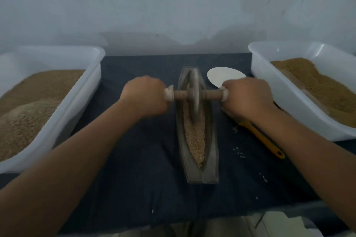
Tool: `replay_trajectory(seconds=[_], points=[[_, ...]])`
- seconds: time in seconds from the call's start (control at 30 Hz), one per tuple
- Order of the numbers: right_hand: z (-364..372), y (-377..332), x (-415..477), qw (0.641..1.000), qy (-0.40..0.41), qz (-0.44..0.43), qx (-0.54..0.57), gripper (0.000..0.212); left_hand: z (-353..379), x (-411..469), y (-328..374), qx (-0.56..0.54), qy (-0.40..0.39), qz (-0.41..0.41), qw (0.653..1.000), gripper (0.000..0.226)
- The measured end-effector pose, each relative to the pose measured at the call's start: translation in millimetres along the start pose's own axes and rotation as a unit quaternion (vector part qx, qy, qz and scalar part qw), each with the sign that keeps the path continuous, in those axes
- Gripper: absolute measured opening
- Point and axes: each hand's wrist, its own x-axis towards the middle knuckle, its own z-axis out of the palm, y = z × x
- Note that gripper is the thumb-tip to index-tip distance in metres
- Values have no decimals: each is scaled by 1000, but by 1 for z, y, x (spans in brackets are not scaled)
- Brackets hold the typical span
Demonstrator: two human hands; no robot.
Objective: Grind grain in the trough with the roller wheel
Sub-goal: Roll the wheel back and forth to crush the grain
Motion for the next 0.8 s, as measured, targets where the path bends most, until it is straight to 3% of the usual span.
replay_trajectory(seconds=[0.1,0.17,0.23,0.4,0.5,0.63,0.73,0.8], points=[[7,5,40,998,-51,43,-7,36,-13,43,5,12,0,-9,1000,34],[5,5,38,995,-86,43,-11,29,-19,40,7,12,-18,1,1000,30],[-4,5,14,993,-114,29,2,36,-17,15,4,-7,-48,25,998,22],[-30,7,-55,989,-72,-60,112,29,-3,-62,-11,-39,-39,92,994,24],[-20,5,-37,991,-105,-43,74,33,1,-39,-8,-31,-45,67,996,26],[1,3,25,998,-61,25,-18,32,-3,29,-5,-11,-15,-7,1000,27],[-4,0,41,997,-52,23,-51,38,-4,40,-4,-29,-41,-12,999,27],[-15,-2,29,996,-81,0,-34,29,-3,19,-6,-54,-83,5,995,25]])
